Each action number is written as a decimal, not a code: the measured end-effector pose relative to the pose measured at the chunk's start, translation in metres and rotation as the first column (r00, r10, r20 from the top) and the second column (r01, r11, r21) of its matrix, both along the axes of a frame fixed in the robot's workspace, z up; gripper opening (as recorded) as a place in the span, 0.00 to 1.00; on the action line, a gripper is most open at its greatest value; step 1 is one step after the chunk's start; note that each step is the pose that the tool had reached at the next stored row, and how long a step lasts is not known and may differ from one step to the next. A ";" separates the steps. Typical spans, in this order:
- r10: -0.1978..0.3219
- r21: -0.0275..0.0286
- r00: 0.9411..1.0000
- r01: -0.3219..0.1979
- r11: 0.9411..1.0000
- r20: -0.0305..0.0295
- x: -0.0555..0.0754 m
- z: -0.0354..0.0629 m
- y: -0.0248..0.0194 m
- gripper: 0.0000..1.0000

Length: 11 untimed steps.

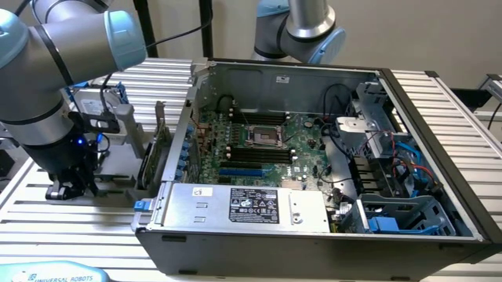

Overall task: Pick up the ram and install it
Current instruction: 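Pick up the ram and move it above insertion slot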

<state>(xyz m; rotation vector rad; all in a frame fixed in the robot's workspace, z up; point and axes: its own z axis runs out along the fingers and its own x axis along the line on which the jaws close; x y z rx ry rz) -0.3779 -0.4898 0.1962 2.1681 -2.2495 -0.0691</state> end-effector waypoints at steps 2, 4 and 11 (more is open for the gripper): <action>-0.001 0.000 1.000 0.001 1.000 0.000 0.000 0.0000 0.0000 0.13; -0.001 0.000 1.000 0.001 1.000 0.000 0.000 0.0000 0.0000 0.13; -0.001 0.000 1.000 0.001 1.000 0.000 0.000 0.0020 -0.0001 0.13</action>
